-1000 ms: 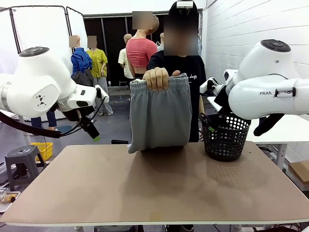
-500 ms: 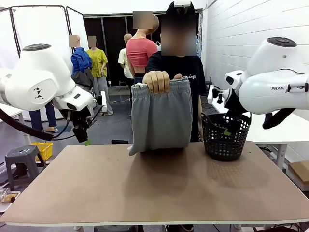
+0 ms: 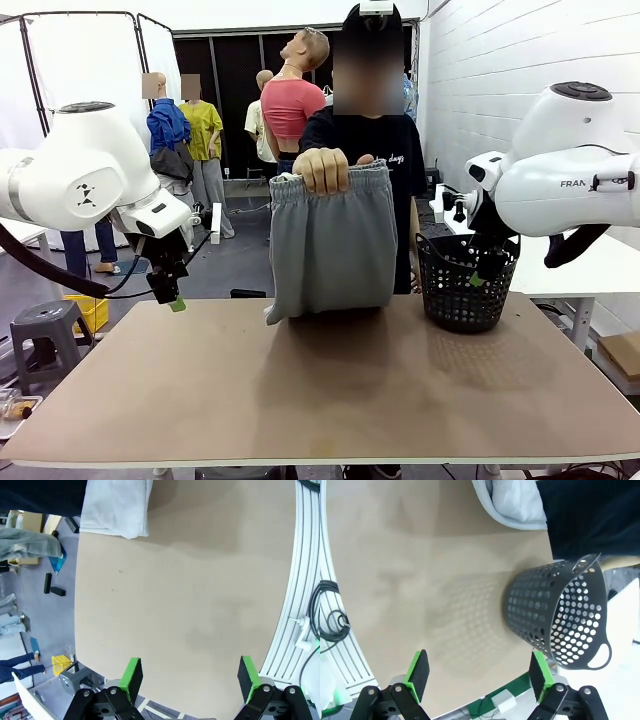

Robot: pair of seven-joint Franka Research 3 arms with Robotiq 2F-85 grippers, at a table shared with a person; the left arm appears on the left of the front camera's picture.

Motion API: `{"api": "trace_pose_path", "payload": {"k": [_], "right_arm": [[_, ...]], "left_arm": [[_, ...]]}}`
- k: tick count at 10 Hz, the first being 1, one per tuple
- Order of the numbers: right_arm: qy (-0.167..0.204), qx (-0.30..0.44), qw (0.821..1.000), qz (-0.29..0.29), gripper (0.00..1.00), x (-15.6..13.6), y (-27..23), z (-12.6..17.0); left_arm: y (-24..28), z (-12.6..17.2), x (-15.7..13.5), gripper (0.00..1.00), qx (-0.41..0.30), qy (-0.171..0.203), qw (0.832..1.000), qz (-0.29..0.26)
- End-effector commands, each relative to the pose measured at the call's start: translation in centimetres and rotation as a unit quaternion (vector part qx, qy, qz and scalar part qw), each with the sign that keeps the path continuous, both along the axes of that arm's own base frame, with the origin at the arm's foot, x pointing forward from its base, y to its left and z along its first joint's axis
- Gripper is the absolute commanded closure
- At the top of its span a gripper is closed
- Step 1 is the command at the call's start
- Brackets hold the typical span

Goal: Fold the training pants.
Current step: Grab both ends of the Training pants handed by a person.

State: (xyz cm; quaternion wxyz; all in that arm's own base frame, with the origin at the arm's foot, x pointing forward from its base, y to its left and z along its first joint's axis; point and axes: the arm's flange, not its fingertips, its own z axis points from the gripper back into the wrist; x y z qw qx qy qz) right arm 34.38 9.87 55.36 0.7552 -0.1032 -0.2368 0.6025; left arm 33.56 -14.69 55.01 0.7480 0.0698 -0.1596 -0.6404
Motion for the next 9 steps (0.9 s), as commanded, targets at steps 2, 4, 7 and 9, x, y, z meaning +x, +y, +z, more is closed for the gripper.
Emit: {"api": "trace_pose_path", "payload": {"k": [2, 4, 7, 9], "right_arm": [[0.000, 0.000, 1.000, 0.000, 0.00, 0.0, 0.0, 0.0], [0.003, 0.032, 0.999, 0.024, 0.00, 3.8, -0.1, -1.3], [0.023, 0.054, 0.996, 0.070, 0.00, 6.0, -0.2, -2.7], [0.032, 0.070, 0.991, 0.111, 0.00, 6.7, -0.1, -3.4]], "left_arm": [[0.0, 0.0, 0.0, 0.00, 0.000, 0.000, 1.000, 0.000], [1.6, -1.4, 3.8, 0.00, -0.039, 0.024, 0.998, -0.034], [1.5, -2.5, 6.1, 0.00, -0.052, 0.019, 0.997, -0.049], [1.0, -2.9, 6.9, 0.00, -0.068, 0.018, 0.993, -0.097]]}}
